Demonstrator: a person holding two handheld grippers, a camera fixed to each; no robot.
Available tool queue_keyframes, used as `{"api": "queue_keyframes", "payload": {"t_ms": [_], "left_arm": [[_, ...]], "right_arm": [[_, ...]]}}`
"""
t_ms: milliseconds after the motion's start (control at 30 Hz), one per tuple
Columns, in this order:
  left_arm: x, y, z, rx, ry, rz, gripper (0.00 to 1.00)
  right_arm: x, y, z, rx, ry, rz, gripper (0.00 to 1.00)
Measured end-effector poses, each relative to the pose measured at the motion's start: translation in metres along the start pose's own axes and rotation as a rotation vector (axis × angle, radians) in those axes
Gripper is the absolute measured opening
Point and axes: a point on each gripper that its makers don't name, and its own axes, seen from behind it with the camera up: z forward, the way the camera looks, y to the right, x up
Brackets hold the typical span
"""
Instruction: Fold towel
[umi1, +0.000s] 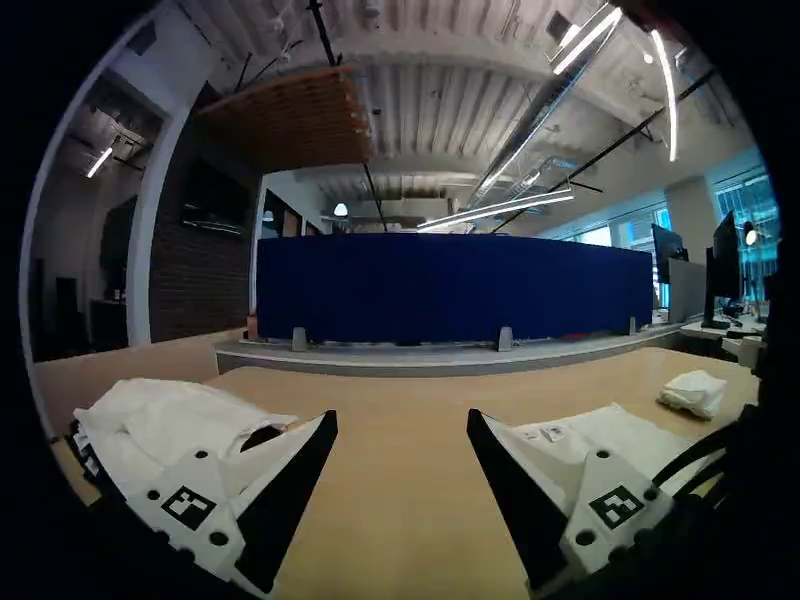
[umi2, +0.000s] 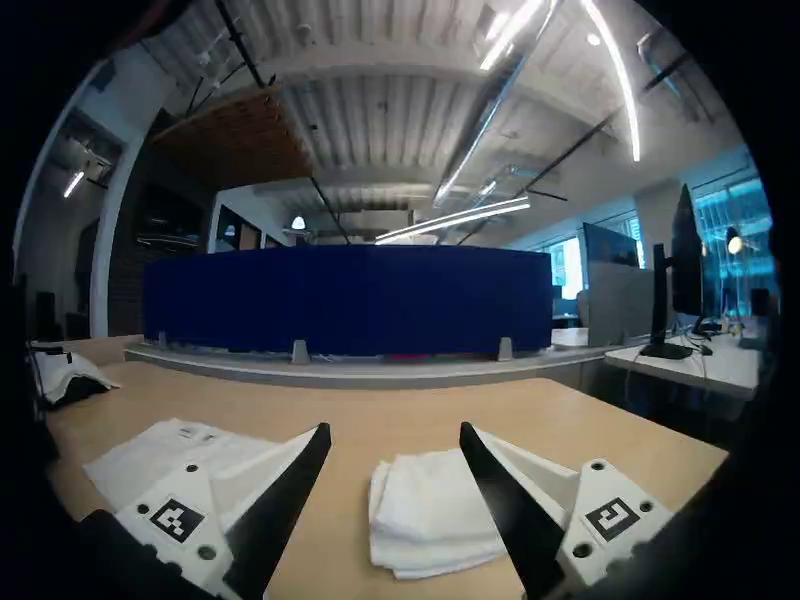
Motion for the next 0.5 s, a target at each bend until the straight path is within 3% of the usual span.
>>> {"api": "queue_keyframes", "payload": {"t_ms": [200,500], "left_arm": [[0.048,-0.004,0.006,0.007,0.008,-0.001,0.96],[0.125,0.004,0.000,-0.019,-0.042,0.027,0.96]], "right_arm": [[0.027,-0.004,-0.004,0.006,-0.027,-0.019,1.00],[0.118,-0.018,-0.008,0.020,-0.024,0.003,1.00]]}}
